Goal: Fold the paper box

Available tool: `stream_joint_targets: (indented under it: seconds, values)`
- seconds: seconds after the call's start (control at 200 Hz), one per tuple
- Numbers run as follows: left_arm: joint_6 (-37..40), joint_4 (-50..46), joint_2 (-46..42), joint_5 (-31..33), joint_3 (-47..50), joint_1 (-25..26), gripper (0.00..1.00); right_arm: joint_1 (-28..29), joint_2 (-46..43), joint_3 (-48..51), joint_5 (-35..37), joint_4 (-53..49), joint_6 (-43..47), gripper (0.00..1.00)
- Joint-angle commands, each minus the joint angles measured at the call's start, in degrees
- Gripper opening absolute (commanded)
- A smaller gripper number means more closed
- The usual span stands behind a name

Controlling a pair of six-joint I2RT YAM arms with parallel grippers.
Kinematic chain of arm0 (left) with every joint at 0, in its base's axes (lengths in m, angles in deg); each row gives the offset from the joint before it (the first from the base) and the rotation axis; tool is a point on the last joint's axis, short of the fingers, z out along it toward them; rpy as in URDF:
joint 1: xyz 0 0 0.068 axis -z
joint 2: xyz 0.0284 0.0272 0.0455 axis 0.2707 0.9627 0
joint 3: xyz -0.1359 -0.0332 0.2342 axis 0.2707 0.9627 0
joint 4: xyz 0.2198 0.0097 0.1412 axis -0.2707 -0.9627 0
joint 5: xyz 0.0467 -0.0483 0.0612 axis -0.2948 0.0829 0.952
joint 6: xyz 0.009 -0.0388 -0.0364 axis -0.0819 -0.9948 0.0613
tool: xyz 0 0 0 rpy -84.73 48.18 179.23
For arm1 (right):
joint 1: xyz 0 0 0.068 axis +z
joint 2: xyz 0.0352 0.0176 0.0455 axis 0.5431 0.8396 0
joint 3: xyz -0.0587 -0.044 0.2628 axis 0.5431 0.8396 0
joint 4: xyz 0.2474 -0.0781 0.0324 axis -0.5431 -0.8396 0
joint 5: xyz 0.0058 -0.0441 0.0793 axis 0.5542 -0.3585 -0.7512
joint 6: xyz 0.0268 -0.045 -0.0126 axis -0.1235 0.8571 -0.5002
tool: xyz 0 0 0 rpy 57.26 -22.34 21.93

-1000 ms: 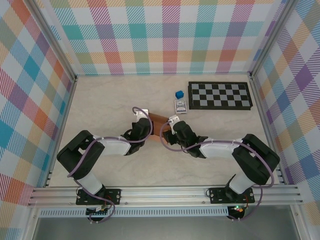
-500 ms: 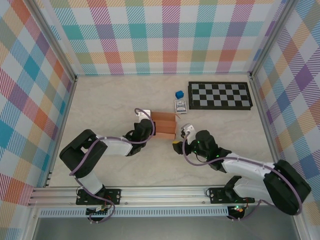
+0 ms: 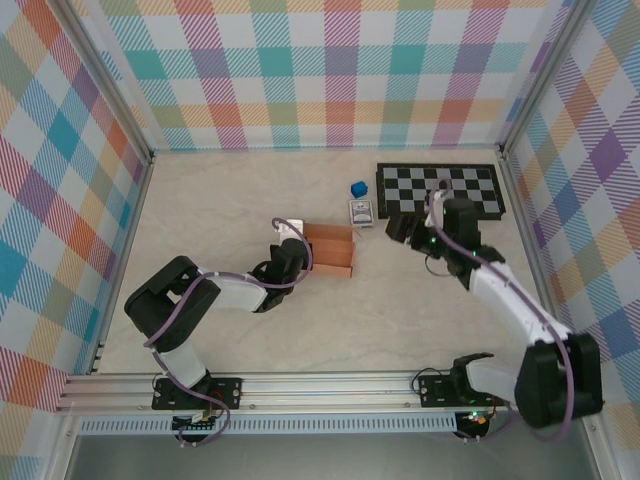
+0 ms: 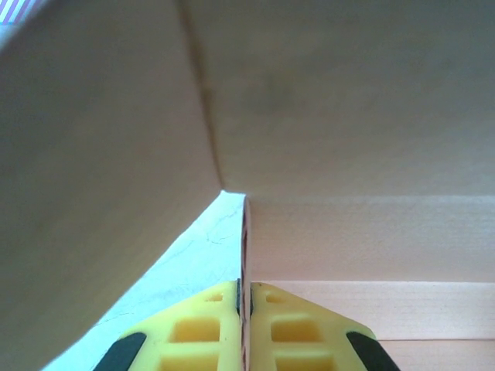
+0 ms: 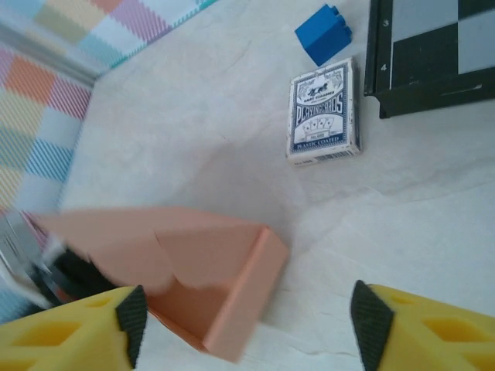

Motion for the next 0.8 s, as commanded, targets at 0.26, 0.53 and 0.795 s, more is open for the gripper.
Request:
stream_joint_targets:
  seconds: [0.26,0.53,0.795]
  values:
    - [0.83,-1.96,1.56,-0.26,1.68,0.87,0.06,4.07,26.6,-32.94,-5.86,-34.87,-11.01,0.5]
    - [-0.04,-1.74,1.56,-0.09,1.76,0.91,0.06,10.65,31.28,-34.96,-3.36,-38.4,-22.05,0.59]
    - [-0.55,-1.52,2.0,-0.2,1.85,0.92,0.06,11.22,31.2,-28.91,-7.02,-27.1,-34.77,0.68]
